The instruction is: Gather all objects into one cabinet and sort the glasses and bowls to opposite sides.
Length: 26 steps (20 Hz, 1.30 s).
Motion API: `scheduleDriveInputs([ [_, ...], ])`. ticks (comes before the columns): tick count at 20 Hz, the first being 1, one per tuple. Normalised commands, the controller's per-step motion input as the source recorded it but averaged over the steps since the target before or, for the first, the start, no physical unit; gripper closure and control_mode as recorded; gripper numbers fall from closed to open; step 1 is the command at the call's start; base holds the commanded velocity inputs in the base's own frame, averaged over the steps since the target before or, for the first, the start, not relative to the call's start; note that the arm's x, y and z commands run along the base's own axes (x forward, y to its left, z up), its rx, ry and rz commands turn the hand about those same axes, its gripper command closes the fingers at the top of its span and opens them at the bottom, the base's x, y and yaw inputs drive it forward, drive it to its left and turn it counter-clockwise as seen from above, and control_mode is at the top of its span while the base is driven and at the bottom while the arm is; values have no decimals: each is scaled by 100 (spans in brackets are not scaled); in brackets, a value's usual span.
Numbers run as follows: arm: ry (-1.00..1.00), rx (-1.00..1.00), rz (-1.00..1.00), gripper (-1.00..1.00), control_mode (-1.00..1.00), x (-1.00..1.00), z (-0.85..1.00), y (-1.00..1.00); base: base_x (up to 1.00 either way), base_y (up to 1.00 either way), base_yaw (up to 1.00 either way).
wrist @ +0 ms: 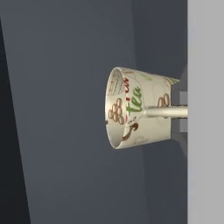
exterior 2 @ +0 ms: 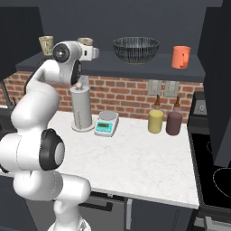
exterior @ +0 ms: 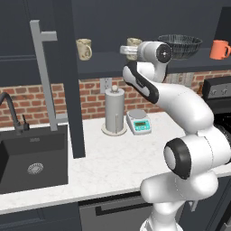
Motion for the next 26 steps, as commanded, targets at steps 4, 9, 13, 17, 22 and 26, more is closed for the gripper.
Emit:
scheduleDriveInputs([
  [4,0,0,11,100,-100,-21,0,14,0,0,0],
  [9,0,0,24,100,-100,-18,0,43,0,0,0],
  [13,0,-1,29,100,-100,-16,0,60,0,0,0],
  [17,1,-2,29,100,-100,-11,0,57,0,0,0],
  [22,0,0,21,100,-100,-2,0,49,0,0,0],
  [26,0,0,10,100,-100,0,0,34,0,0,0],
])
